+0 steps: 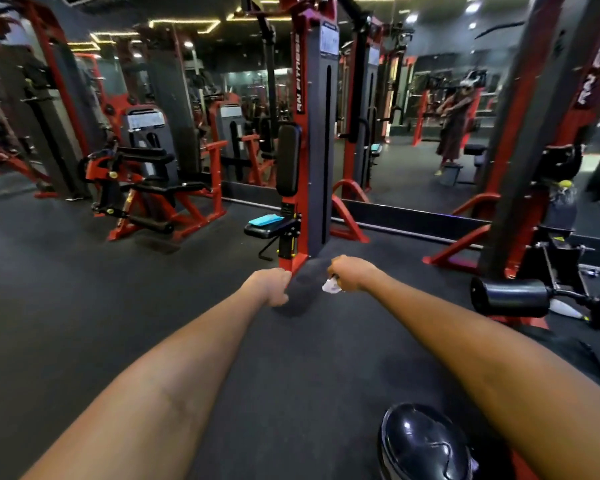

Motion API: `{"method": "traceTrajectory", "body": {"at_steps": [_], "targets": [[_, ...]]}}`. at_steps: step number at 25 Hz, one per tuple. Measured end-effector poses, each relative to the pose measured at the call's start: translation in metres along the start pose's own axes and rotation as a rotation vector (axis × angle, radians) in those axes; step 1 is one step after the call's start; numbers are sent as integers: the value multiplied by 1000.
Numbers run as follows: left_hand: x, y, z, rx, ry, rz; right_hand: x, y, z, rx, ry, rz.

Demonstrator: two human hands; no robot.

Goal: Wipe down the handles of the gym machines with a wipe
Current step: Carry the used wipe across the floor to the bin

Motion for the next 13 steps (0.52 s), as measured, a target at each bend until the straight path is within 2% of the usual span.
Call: {"method": "traceTrajectory", "body": {"at_steps": [5,8,13], "targets": [[12,-19,125,9,106,-84,85,0,52,-17,128,-24],[33,-21,191,15,215,-66,128,17,63,-76,181,-107],[81,-24,299,-19,397,60,210,31,69,-55,425,-74]]}}
Point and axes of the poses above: each hand's wrist, its own z-axis towards the middle knuckle, its own y-axis out of the palm, x = y × z, the point moved 2 cm from there along z, towards the middle knuckle, and after that the axes turned 7 degrees about -y, right-handed, at the moved point
